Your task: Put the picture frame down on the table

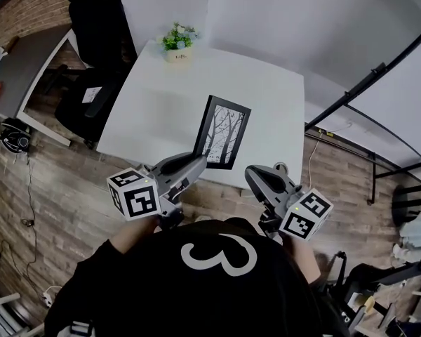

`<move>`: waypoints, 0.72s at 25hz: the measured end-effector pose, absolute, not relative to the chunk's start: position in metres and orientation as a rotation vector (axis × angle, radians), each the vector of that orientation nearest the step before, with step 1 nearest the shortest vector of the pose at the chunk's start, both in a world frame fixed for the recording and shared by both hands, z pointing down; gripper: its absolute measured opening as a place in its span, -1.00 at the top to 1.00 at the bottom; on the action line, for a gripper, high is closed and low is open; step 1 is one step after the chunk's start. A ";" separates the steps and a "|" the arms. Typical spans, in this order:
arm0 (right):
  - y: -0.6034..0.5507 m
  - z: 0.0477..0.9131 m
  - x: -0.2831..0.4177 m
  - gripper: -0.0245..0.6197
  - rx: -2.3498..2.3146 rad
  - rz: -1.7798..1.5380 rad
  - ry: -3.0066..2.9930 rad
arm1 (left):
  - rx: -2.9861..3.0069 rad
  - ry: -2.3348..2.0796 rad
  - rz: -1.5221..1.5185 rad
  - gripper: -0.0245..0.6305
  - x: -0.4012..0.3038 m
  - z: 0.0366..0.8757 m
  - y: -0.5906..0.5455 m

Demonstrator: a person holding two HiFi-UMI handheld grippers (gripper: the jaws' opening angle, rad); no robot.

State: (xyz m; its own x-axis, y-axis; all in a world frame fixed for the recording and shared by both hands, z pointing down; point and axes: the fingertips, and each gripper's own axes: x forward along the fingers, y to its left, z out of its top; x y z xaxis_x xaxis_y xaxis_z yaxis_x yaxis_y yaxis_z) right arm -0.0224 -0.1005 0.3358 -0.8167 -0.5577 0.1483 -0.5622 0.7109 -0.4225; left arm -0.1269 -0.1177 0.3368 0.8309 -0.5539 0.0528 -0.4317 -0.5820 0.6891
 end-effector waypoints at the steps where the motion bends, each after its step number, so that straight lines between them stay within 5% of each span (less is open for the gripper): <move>1: -0.098 0.336 -0.021 0.85 0.954 0.721 -2.898 | 2.278 -0.709 -0.216 0.68 -0.125 0.337 -0.116; 18: -0.185 0.373 0.012 0.85 0.942 0.902 -2.849 | 2.138 -0.709 -0.134 0.68 -0.090 0.381 -0.200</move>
